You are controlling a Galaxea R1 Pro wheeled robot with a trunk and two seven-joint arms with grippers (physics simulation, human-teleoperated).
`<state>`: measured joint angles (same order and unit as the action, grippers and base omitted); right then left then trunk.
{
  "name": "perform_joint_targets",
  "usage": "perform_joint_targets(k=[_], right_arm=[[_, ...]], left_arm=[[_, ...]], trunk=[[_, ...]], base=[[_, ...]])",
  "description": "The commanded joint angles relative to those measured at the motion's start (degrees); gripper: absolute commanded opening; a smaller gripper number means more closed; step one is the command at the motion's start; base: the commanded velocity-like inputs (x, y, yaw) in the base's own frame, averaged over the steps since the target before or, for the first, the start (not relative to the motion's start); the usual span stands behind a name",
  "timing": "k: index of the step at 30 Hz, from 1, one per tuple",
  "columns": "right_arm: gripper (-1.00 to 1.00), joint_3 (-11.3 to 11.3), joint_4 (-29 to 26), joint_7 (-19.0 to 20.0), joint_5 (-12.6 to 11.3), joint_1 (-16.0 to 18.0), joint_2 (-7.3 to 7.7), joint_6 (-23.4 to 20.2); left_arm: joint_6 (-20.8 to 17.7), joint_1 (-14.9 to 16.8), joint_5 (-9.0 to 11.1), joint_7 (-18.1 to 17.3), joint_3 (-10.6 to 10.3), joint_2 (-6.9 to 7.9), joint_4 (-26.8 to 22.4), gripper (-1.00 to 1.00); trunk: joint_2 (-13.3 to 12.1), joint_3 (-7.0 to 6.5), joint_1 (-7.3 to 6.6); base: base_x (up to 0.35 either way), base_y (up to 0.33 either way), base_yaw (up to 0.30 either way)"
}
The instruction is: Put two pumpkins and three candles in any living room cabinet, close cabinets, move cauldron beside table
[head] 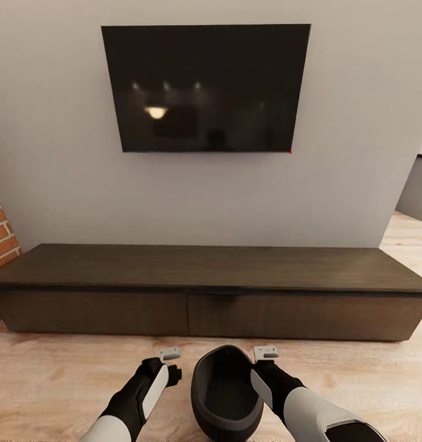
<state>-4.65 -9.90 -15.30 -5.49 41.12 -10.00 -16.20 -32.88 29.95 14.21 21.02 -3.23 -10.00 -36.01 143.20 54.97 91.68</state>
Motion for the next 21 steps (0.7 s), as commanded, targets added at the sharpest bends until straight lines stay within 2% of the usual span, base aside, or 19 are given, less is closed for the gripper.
perform_joint_targets(k=[1,10,21], right_arm=[[1.0,-0.48,-0.18,-0.34,-0.57,0.01,0.0,-0.32],[1.0,-0.49,-0.45,-0.23,-0.53,0.01,0.0,-0.28],[1.0,-0.45,-3.87,-0.3,-0.65,0.01,0.0,-0.46]], left_arm=[[0.24,0.02,0.58,0.51,-0.35,0.0,0.04,1.0],[1.3,0.02,0.56,0.51,-1.21,0.0,1.1,1.0],[1.41,0.02,0.56,0.51,-1.33,0.0,0.77,1.0]], trunk=[[0.05,0.29,0.02],[0.17,2.28,0.25],[0.17,2.28,0.25]], base=[[0.0,0.0,0.0],[0.0,0.0,0.0],[0.0,0.0,0.0]])
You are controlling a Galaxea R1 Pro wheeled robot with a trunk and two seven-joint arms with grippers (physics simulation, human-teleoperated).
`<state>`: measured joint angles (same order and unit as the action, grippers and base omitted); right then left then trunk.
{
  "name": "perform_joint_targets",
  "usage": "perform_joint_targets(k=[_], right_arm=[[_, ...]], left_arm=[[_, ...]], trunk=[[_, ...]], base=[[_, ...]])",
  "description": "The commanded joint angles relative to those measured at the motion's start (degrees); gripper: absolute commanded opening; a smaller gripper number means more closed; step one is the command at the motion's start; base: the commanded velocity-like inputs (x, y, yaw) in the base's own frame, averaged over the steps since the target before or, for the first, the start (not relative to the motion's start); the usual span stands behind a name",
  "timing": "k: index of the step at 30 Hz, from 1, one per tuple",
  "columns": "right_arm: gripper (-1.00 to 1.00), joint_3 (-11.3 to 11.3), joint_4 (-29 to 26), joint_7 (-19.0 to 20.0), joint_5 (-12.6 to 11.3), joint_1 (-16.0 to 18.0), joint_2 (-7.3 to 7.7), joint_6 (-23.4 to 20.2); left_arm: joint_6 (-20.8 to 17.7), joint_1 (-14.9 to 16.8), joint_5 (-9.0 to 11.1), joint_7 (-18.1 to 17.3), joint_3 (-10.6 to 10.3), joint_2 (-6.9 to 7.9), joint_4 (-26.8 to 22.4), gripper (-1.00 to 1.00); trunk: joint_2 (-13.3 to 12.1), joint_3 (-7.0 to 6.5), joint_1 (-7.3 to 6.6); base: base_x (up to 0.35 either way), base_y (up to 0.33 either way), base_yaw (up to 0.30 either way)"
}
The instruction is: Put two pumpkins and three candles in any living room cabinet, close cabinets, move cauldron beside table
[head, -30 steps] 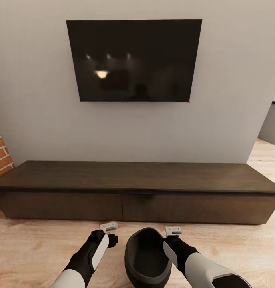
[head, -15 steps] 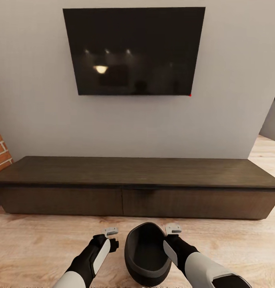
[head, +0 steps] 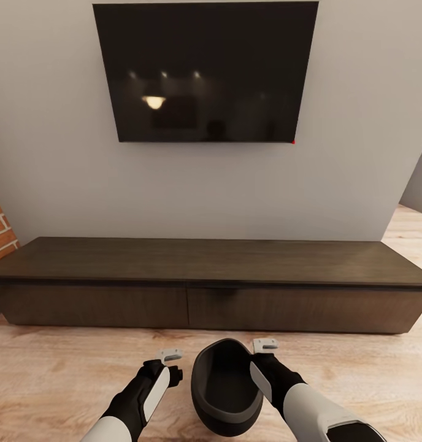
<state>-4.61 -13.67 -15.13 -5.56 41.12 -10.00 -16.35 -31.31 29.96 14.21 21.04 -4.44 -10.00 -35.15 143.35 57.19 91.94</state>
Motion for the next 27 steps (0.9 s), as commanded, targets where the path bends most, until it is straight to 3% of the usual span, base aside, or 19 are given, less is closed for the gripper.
perform_joint_targets(k=[1,8,20,27], right_arm=[[1.0,-0.45,-0.15,-0.49,-0.59,0.02,0.0,-0.24],[1.0,-0.47,-0.21,-0.51,-0.64,0.02,0.0,-0.18],[1.0,-0.48,-0.22,-0.4,-0.68,0.02,0.0,-0.17],[1.0,-1.21,-0.09,-0.11,-0.68,0.02,0.0,-0.25]], left_arm=[[-0.15,0.02,0.56,0.5,-0.08,0.0,-0.09,1.0],[-0.07,0.02,0.56,0.5,-0.05,0.0,-0.09,1.0],[0.27,0.02,0.56,0.41,0.04,0.0,0.08,1.0],[7.62,0.02,0.49,0.68,-0.29,0.0,0.96,1.0]], trunk=[[0.02,0.06,-0.01],[0.02,0.0,-0.01],[0.02,-0.43,-0.01],[0.02,-0.44,-0.01]], base=[[0.0,0.0,0.0],[0.0,0.0,-0.022],[0.0,0.0,-0.138],[0.0,0.0,-0.019]])
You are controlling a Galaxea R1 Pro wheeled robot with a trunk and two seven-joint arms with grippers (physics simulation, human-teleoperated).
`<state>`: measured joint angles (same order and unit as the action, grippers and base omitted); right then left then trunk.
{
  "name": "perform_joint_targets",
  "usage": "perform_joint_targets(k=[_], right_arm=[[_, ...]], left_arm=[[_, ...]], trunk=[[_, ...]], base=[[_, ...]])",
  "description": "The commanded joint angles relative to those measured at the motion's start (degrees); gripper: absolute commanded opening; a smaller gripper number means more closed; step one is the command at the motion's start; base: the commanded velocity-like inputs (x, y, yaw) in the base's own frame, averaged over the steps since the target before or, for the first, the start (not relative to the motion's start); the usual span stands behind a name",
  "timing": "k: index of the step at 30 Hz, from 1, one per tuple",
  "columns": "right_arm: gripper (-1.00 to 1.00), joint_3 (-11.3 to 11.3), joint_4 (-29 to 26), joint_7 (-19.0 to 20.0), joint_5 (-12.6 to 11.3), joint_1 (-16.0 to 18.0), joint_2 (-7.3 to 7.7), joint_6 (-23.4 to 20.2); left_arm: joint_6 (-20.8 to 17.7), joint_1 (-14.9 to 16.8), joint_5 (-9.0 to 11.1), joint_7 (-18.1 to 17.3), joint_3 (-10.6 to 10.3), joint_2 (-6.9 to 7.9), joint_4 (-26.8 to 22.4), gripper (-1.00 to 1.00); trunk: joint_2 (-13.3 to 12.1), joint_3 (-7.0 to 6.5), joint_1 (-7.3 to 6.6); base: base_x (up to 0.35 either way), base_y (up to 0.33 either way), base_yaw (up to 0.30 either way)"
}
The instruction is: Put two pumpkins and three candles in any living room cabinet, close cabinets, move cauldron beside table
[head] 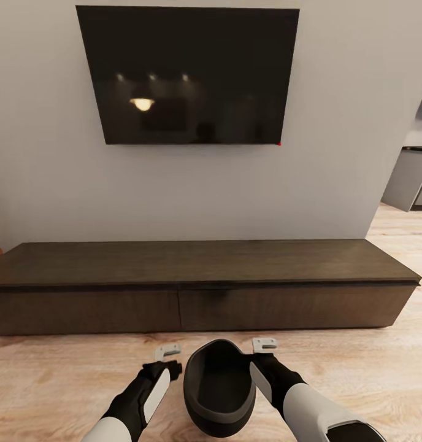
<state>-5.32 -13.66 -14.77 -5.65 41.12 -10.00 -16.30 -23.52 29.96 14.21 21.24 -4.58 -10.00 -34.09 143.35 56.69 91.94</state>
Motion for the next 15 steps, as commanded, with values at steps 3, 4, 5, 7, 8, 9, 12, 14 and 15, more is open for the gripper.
perform_joint_targets(k=[3,4,5,7,8,9,12,14,15], right_arm=[[1.0,-1.54,-0.14,-0.47,-0.59,0.02,0.0,-0.56],[1.0,-1.89,-0.17,-0.52,-0.56,0.04,0.0,-0.76],[1.0,-2.01,-0.2,-0.54,-0.55,0.05,0.0,-0.97],[1.0,-2.3,-0.63,-0.61,-0.49,0.11,0.0,-2.45],[1.0,-2.4,-1.56,-0.66,-0.47,0.14,0.0,-4.25],[1.0,-2.45,-3.44,-0.64,-0.48,0.16,0.0,-6.88],[1.0,-2.49,-7.82,-0.53,-0.57,0.18,0.0,-12.66],[1.0,-2.48,-9.37,-0.47,-0.72,0.19,0.0,-14.92],[1.0,-2.49,-9.72,-0.46,-0.77,0.19,0.0,-15.47]], left_arm=[[-0.12,0.12,0.52,0.76,-0.21,0.0,-0.09,1.0],[-1.29,0.59,0.53,0.87,-0.22,0.0,-0.09,1.0],[-2.29,1.0,0.54,0.92,-0.23,0.0,-0.09,1.0],[-6.41,2.73,0.58,1.04,-0.22,0.0,-0.09,1.0],[-9.41,3.88,0.63,1.08,-0.2,0.0,-0.11,1.0],[-11.91,4.83,0.7,1.11,-0.19,0.0,-0.41,1.0],[-15.41,6.08,1.16,1.12,-0.03,0.0,-2.59,1.0],[-16.97,6.44,2.81,1.2,0.19,0.0,-4.0,1.0],[-17.39,6.53,4.12,1.22,0.28,0.0,-4.37,1.0]], trunk=[[0.02,0.06,-0.01],[0.02,0.06,-0.01],[0.02,0.06,-0.01],[0.02,0.06,-0.01],[0.02,0.06,-0.01],[0.02,0.06,-0.01],[0.02,0.06,-0.01],[0.02,0.06,-0.01],[0.02,0.06,-0.01]], base=[[0.0,0.0,-0.003],[0.0,0.0,-0.001],[0.0,0.0,0.0],[0.0,0.0,0.0],[0.0,0.0,0.0],[0.0,0.0,0.0],[0.0,0.0,0.0],[0.0,0.0,0.0],[0.0,0.0,0.0]])
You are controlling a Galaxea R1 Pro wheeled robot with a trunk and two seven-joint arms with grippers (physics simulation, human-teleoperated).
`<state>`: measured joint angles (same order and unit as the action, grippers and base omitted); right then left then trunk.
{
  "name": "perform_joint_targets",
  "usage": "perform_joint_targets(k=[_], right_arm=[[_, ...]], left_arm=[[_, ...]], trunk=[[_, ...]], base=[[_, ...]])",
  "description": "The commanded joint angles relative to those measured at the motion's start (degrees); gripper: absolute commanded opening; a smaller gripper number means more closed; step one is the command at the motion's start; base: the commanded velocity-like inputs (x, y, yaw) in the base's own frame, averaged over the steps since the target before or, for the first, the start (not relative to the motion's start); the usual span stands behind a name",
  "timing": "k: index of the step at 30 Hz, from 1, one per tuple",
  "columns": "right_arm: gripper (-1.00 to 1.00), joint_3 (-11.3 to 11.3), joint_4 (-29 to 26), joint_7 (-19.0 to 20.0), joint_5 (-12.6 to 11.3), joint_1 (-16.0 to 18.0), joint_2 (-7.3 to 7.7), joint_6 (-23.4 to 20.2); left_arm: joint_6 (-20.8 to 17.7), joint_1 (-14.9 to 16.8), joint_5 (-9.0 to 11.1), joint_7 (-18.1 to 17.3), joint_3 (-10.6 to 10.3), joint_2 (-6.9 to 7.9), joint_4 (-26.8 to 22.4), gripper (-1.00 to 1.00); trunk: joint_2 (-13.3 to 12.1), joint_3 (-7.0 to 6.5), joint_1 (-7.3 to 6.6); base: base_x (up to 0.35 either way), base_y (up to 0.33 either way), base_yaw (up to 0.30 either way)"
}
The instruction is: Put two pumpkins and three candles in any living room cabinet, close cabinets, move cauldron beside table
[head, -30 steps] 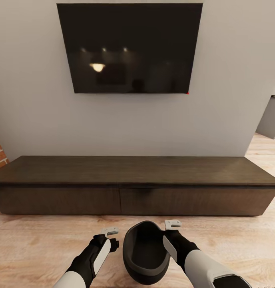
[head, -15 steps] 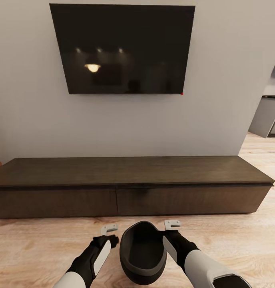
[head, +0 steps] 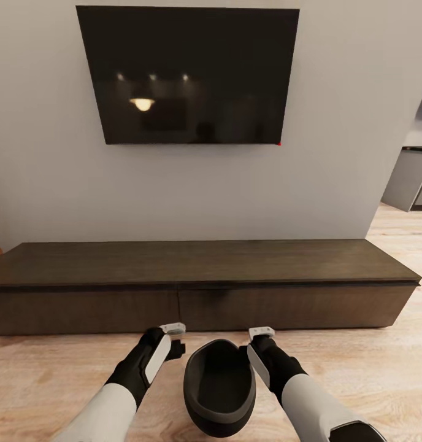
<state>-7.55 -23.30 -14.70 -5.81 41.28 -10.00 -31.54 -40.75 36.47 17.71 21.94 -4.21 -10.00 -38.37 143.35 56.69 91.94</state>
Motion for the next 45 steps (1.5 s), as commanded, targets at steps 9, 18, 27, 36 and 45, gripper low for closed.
perform_joint_targets(k=[9,18,27,36,45], right_arm=[[1.0,-0.1,-0.2,-0.51,-0.62,0.03,0.0,-0.11],[1.0,-0.01,-0.17,-0.59,-0.61,-0.03,0.0,0.17],[1.0,-0.01,-0.16,-0.59,-0.56,-0.06,0.0,0.25],[1.0,-0.01,-0.16,-0.58,-0.52,-0.06,0.0,0.25],[1.0,-0.01,-0.16,-0.57,-0.44,-0.06,0.0,1.2]], left_arm=[[-0.86,0.17,5.52,0.56,0.06,0.0,-0.53,1.0],[-0.6,0.18,5.49,0.85,-0.19,0.0,1.95,1.0],[-0.42,0.18,5.49,0.83,-0.18,0.0,2.5,1.0],[-0.31,0.18,5.49,0.74,-0.18,0.0,2.51,1.0],[-0.29,0.18,5.57,0.32,-0.18,0.0,2.51,1.0]], trunk=[[0.04,0.28,0.01],[0.16,2.28,0.25],[0.28,4.27,0.48],[0.4,6.26,0.71],[0.44,6.93,0.79]], base=[[0.0,0.0,0.0],[0.0,0.0,0.0],[0.0,0.0,0.0],[0.0,0.0,0.0],[0.0,0.0,0.0]])
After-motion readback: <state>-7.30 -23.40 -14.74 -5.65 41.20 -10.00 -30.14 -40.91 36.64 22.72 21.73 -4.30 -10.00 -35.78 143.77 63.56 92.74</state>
